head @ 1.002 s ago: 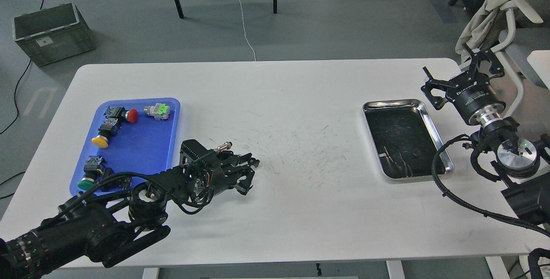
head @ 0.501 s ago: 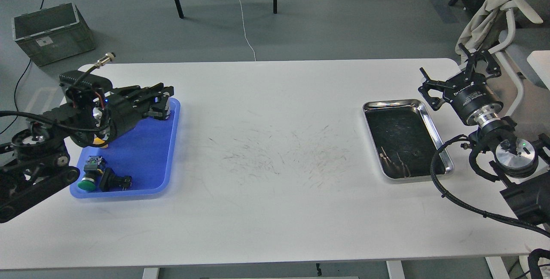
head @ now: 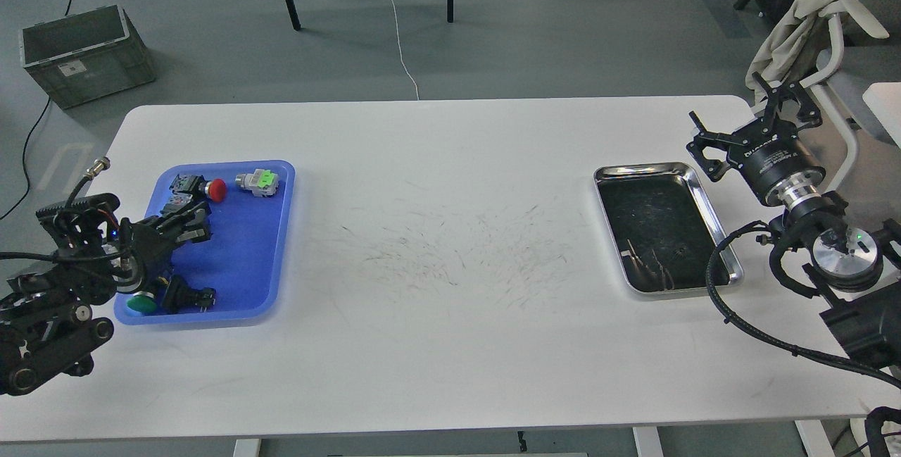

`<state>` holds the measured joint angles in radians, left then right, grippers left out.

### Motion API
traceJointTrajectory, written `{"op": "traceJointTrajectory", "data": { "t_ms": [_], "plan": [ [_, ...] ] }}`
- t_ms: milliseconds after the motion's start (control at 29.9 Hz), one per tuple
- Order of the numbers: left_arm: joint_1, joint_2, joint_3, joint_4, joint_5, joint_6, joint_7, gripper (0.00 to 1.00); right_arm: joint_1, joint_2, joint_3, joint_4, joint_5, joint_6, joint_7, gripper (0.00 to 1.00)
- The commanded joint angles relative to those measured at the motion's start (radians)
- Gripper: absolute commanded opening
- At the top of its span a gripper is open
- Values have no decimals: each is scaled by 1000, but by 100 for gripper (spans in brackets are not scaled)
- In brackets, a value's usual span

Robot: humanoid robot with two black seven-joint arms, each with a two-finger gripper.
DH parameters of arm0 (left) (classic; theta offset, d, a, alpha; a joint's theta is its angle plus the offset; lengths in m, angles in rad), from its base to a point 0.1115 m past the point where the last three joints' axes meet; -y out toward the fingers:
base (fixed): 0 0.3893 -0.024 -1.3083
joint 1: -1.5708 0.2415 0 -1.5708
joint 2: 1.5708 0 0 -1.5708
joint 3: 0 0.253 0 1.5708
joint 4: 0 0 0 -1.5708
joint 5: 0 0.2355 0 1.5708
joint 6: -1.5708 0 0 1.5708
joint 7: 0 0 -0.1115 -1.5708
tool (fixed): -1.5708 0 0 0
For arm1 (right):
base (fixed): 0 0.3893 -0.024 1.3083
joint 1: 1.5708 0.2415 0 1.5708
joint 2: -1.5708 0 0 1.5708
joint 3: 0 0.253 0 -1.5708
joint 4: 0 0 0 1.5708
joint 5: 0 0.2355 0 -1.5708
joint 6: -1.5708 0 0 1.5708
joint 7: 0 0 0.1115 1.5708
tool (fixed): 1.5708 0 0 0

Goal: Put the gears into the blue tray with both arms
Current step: 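Carry the gear to the blue tray and fit it onto a part, then raise the left gripper away from the blue tray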

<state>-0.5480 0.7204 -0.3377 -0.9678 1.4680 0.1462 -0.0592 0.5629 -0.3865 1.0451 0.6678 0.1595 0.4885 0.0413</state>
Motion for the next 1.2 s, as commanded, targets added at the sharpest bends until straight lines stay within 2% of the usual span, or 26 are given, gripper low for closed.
{"op": "traceJointTrajectory", "data": {
  "t_ms": [0, 635, 802, 936, 1169],
  "plan": [
    [0, -42, 2, 52, 2, 9, -4, 5, -1, 0, 0, -5, -2, 0, 0, 93],
    [10, -87, 3, 81, 3, 9, -4, 9, -3, -11, 0, -7, -2, 0, 2, 94],
    [10, -88, 3, 81, 3, 9, -2, 15, -3, -11, 1, -7, -2, 0, 2, 94],
    [10, -88, 3, 81, 2, 12, -4, 36, -3, -11, 1, -7, -2, 0, 3, 94],
    [10, -88, 0, 72, -2, 15, -8, 55, -3, -11, 1, -7, -2, 0, 5, 94]
  ]
}}
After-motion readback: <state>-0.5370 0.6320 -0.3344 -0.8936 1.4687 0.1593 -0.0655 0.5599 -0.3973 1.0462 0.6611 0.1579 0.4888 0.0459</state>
